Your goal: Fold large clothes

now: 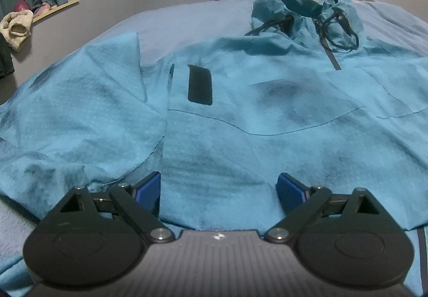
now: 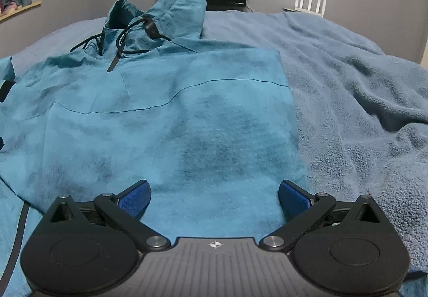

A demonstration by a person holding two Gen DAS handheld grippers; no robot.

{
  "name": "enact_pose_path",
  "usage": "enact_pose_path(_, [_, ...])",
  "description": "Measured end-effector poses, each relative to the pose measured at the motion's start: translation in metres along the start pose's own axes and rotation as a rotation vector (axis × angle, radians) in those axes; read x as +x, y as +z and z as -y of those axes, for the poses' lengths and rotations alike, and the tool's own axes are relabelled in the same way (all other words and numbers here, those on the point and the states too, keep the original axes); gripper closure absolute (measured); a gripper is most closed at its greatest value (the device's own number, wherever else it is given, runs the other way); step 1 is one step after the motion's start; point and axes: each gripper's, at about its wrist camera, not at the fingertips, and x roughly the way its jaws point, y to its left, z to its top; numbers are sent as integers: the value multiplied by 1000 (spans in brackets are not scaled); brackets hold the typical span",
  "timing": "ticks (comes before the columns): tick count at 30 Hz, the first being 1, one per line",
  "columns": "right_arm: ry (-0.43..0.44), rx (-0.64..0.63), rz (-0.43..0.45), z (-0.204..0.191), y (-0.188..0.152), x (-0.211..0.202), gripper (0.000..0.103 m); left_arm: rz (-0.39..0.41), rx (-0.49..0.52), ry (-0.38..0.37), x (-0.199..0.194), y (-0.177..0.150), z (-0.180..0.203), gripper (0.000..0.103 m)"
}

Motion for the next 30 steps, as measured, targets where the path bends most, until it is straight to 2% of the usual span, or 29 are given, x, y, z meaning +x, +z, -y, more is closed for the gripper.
enact_pose_path(8, [13, 6, 14, 4, -5, 3, 0, 37, -9, -25, -31, -8, -3, 9])
enact_pose_path(14, [8, -7, 23, 2, -8, 1, 0, 78, -73, -74, -73, -15, -18, 9])
enact_pose_path(19, [7, -12, 27, 3, -8, 0, 0, 192, -142, -111, -123, -8, -50, 8])
enact_pose_path(22, [5, -16, 30, 2, -8, -1, 0, 253, -167, -29, -142, 8, -82, 5])
enact_pose_path(25, [5, -19, 32, 2, -9, -1, 0, 285, -235, 49, -148, 20, -126, 4])
enact_pose_path(27, [3, -20, 30, 2, -8, 0, 0, 276, -286, 115, -144, 21, -159, 3])
enact_pose_path(30, [-3, -28, 27, 1, -8, 1, 0, 214, -390, 238, -125, 16, -210, 3])
